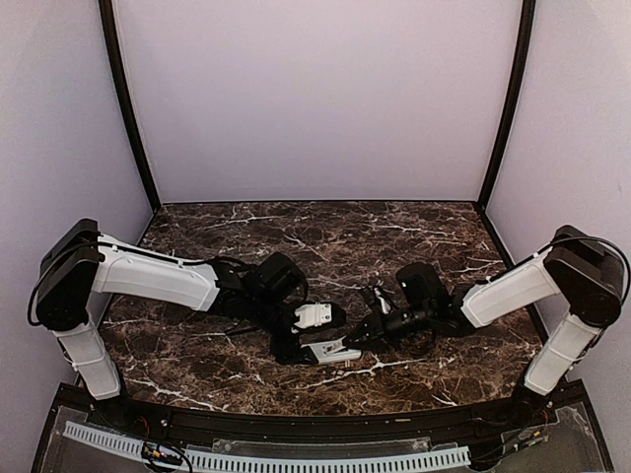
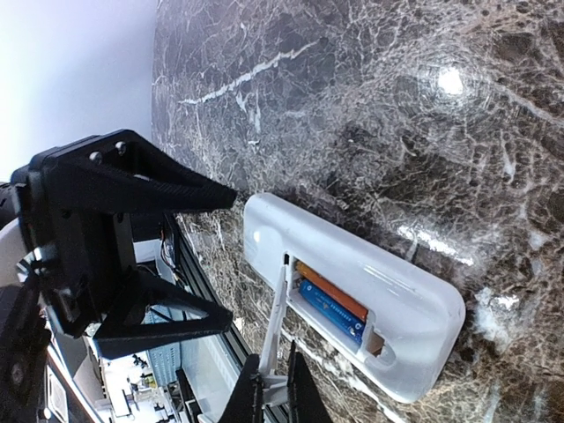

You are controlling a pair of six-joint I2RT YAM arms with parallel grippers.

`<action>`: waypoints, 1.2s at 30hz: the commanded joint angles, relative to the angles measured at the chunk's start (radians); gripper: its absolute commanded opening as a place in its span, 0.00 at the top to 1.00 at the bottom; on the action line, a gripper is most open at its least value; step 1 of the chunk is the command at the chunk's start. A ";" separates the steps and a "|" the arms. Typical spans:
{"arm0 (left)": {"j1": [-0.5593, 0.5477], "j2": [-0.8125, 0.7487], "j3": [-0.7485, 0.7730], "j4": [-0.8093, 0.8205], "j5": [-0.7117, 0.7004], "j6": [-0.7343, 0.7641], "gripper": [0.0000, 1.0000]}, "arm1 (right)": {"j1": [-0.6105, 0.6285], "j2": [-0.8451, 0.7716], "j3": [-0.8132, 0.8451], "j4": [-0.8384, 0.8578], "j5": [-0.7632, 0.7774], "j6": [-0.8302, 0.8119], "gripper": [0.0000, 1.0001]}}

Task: Load the batteries into the remote control
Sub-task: Hold the remote control without the battery cover at the center of the board.

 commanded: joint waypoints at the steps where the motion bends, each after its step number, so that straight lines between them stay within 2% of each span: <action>1: 0.053 -0.011 -0.042 -0.078 -0.023 -0.010 0.24 | -0.006 0.031 -0.025 0.108 -0.001 0.043 1.00; 14: 0.072 0.070 -0.021 -0.119 0.118 -0.108 0.30 | -0.007 0.028 -0.026 0.096 0.020 0.035 1.00; 20: 0.070 0.055 -0.049 -0.094 0.136 -0.141 0.30 | -0.007 0.050 -0.006 0.068 0.005 0.015 1.00; 32: 0.029 0.051 -0.069 -0.098 0.133 -0.189 0.42 | -0.007 0.073 -0.015 0.075 0.005 0.032 1.00; 36: 0.023 0.052 -0.073 -0.091 0.112 -0.192 0.42 | -0.007 0.092 0.001 0.068 -0.021 0.010 1.00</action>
